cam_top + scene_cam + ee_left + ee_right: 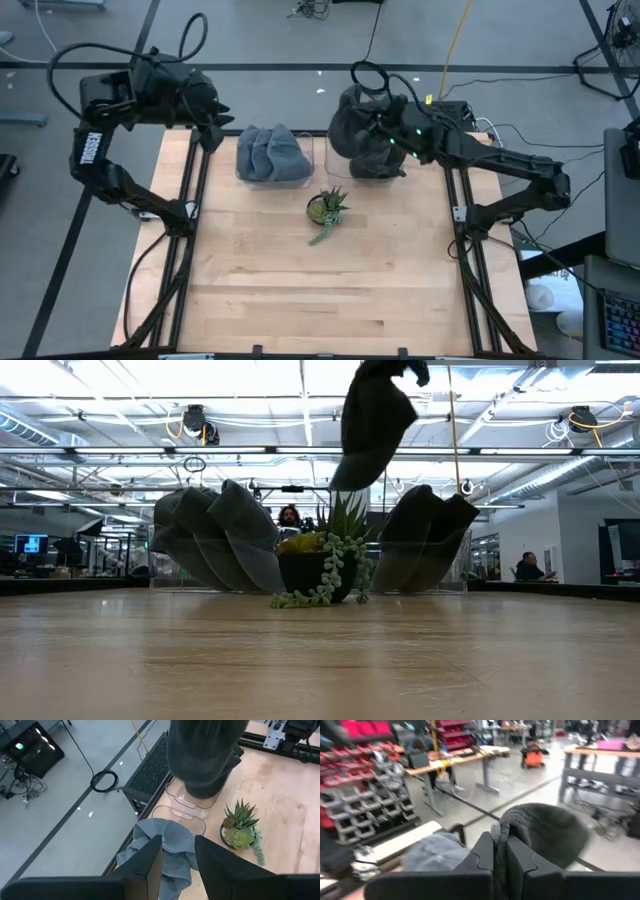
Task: Pick & Place hat
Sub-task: Put the black cap into the right transparent bin
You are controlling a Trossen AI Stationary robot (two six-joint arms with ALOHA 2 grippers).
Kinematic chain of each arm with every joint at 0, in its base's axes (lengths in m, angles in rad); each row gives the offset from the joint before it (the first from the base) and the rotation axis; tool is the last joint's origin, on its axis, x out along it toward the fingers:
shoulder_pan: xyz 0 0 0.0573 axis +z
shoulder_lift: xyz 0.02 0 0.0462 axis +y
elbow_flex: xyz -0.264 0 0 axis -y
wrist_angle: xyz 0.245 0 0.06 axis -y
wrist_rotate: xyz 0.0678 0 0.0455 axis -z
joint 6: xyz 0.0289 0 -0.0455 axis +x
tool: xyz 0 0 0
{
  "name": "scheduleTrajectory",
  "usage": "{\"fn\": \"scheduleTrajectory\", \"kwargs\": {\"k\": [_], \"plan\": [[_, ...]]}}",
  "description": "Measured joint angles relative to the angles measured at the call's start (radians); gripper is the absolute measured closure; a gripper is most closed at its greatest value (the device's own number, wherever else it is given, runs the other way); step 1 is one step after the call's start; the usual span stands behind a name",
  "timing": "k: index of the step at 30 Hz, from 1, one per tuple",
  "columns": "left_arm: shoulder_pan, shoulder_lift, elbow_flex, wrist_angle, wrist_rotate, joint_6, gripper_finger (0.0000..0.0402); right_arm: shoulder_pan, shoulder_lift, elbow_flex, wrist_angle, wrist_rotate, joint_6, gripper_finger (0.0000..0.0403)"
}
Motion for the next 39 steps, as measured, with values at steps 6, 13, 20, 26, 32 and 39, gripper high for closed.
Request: {"fn": "scheduleTrajectory", "kwargs": {"k": [6,13,20,26,32,39], "plan": [[0.000,-0.027,0.000,0.000,0.000,0.018,0.0280,-0.065,0.053,0.000,-0.053,-0.024,0.032,0.0400],[0.000,-0.044,0.000,0.000,0.000,0.036,0.0279,-0.089,0.138,0.000,-0.089,-0.024,0.052,0.0400],[0.000,-0.053,0.000,0.000,0.000,0.051,0.0281,-0.124,0.207,0.000,-0.077,-0.023,0.090,0.0400],[0.000,-0.054,0.000,0.000,0.000,0.072,0.0282,-0.135,0.214,-0.025,-0.061,-0.022,0.197,0.0399],[0.000,-0.054,0.000,0.001,0.000,0.085,0.0282,-0.136,0.217,-0.117,-0.061,-0.024,0.272,0.0400],[0.000,-0.054,0.000,0.000,0.000,0.084,0.0282,-0.142,0.210,-0.238,-0.031,-0.011,0.350,0.0400]]}}
